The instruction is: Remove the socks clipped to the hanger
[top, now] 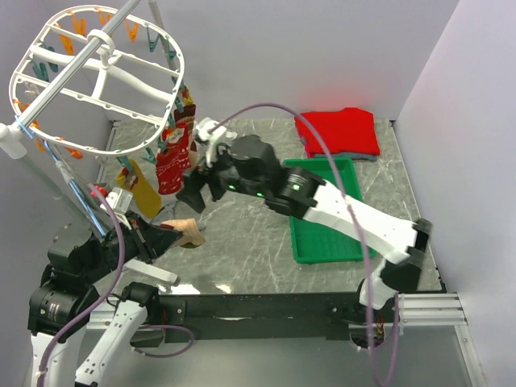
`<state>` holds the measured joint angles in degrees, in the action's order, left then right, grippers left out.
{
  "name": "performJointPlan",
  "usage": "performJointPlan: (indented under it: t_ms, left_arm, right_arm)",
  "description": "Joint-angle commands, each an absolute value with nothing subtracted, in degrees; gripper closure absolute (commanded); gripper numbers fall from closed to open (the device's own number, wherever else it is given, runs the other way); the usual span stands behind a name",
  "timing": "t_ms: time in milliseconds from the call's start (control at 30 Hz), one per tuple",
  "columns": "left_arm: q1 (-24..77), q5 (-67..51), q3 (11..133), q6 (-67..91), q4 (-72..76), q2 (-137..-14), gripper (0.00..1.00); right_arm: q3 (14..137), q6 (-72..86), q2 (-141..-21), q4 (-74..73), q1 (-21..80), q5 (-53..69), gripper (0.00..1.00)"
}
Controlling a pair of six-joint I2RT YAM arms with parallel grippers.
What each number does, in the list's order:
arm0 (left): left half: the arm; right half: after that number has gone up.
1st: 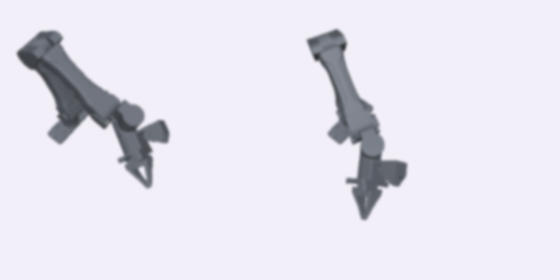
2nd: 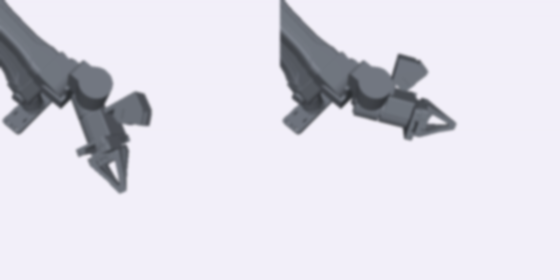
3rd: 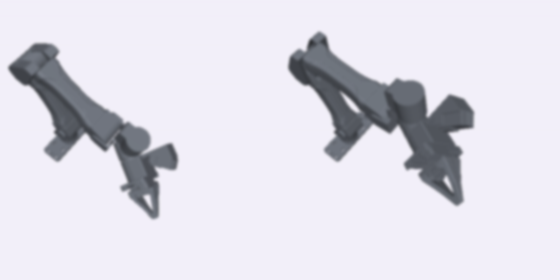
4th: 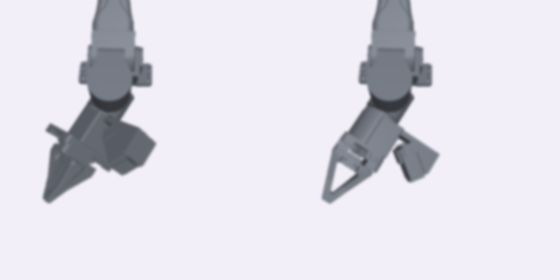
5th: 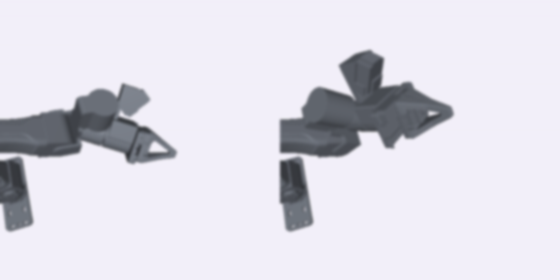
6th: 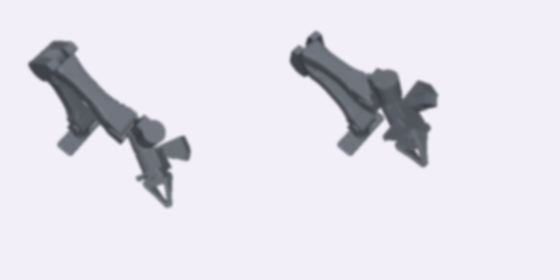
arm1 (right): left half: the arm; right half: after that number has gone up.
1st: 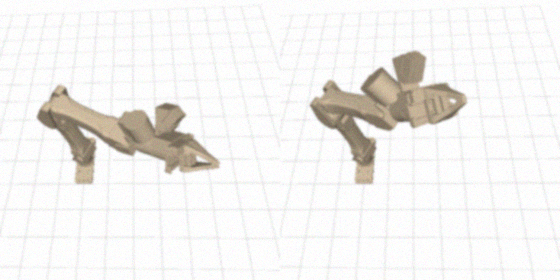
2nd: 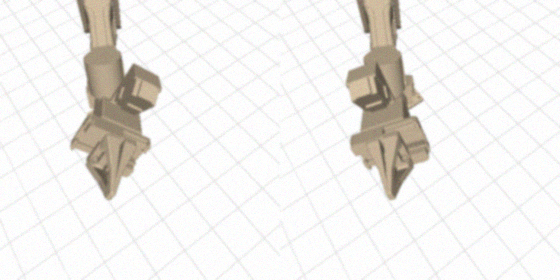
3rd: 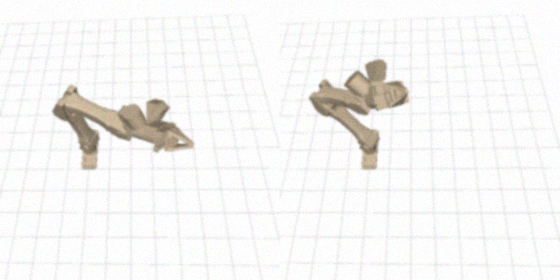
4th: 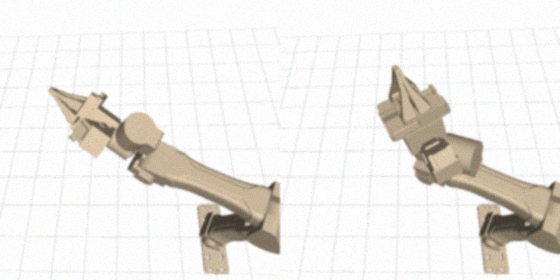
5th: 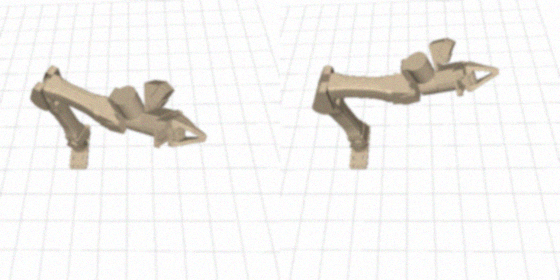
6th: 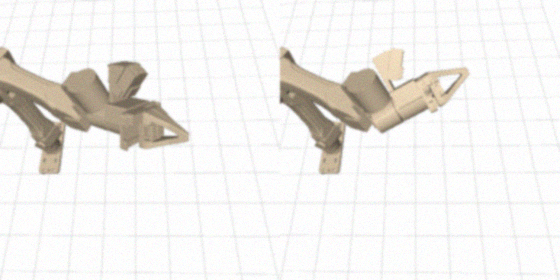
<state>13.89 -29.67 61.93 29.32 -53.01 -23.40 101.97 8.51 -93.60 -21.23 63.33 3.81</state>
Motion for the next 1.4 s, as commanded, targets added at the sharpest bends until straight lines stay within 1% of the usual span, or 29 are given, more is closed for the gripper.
performJointPlan:
  t_ms: [0,67,100,167,233,400,533,567,633,700,733,767,833,867,900,933,967,1067,1100,1167,1300,1333,1367]
  left_arm:
    - [13.71,-29.0,62.84,27.86,-50.45,-24.96,0.99]
    - [13.71,-29.0,62.75,27.6,-50.54,-24.87,0.99]
    - [13.71,-29.0,62.75,27.42,-50.54,-24.87,0.99]
    - [13.71,-29.27,62.75,27.16,-50.62,-24.79,0.99]
    - [13.71,-29.62,62.75,26.9,-50.36,-24.96,0.99]
    - [13.71,-32.43,62.75,27.33,-49.4,-24.87,0.99]
    - [13.71,-34.8,62.05,27.42,-48.17,-24.79,0.99]
    - [13.71,-35.15,61.96,27.42,-48.08,-24.87,0.99]
    - [13.71,-35.42,61.88,27.33,-47.99,-24.87,0.99]
    - [13.8,-35.59,61.96,27.33,-48.08,-24.96,0.99]
    - [13.8,-35.77,62.05,27.16,-48.16,-25.05,0.99]
    - [13.8,-35.68,62.05,27.16,-48.16,-25.05,0.99]
    - [13.89,-35.25,62.14,27.16,-48.08,-25.05,0.99]
    - [13.89,-34.9,62.23,27.33,-48.08,-25.05,0.96]
    - [13.89,-34.54,62.23,27.51,-48.16,-25.14,0.91]
    - [13.89,-33.93,62.31,27.42,-48.16,-25.14,0.84]
    - [13.89,-33.58,62.4,27.42,-48.25,-25.05,0.67]
    - [13.89,-31.83,63.01,27.68,-48.34,-24.87,0.37]
    - [13.89,-31.29,63.28,27.69,-48.43,-24.79,0.33]
    - [13.8,-29.46,64.07,27.77,-48.69,-24.35,0.28]
    - [13.89,-24.89,65.91,27.69,-49.65,-23.38,0.28]
    - [13.89,-23.74,66.79,27.77,-49.75,-22.86,0.28]
    - [13.89,-22.86,67.23,27.86,-49.75,-22.59,0.28]
  right_arm:
    - [95.73,5.81,-85.09,-21.36,63.02,12.11,0.0]
    - [90.65,3.71,-80.98,-19.78,63.02,17.72,0.03]
    - [88.7,3.34,-79.73,-17.17,62.93,22.54,0.04]
    - [84.05,2.82,-77.09,-14.69,63.02,26.61,0.08]
    - [82.19,3.07,-76.82,-12.49,63.1,30.75,0.1]
    - [81.74,4.57,-79.36,-8.45,63.19,31.2,0.14]
    - [84.1,5.1,-82.52,-8.09,63.28,30.5,0.18]
    - [84.37,5.27,-83.57,-7.82,63.19,30.5,0.24]
    - [84.38,6.06,-84.11,-6.68,63.28,30.5,0.27]
    - [84.11,6.41,-84.29,-5.2,63.28,31.46,0.37]
    - [83.5,6.68,-84.11,-4.75,63.19,31.38,0.39]
    - [83.15,6.68,-83.76,-4.49,63.19,31.55,0.53]
    - [81.92,6.85,-82.71,-3.43,63.28,31.2,0.71]
    - [81.39,6.94,-82.27,-3.25,63.28,30.85,0.87]
    - [80.78,7.03,-81.83,-2.64,63.19,30.24,0.95]
    - [79.47,7.29,-80.96,-2.38,63.19,29.97,1.0]
    - [78.76,7.38,-80.43,-2.03,63.19,29.71,1.0]
    - [75.94,8.43,-78.75,-1.49,63.11,26.12,1.0]
    - [75.5,8.87,-78.4,-2.45,62.93,22.28,1.0]
    - [74.45,10.28,-77.35,-3.77,62.14,17.51,1.0]
    - [71.2,13.97,-74.45,-7.28,58.37,6.53,1.0]
    - [69.28,15.45,-72.7,-7.99,57.32,1.98,1.0]
    - [68.21,15.99,-71.73,-8.61,55.13,0.19,1.0]
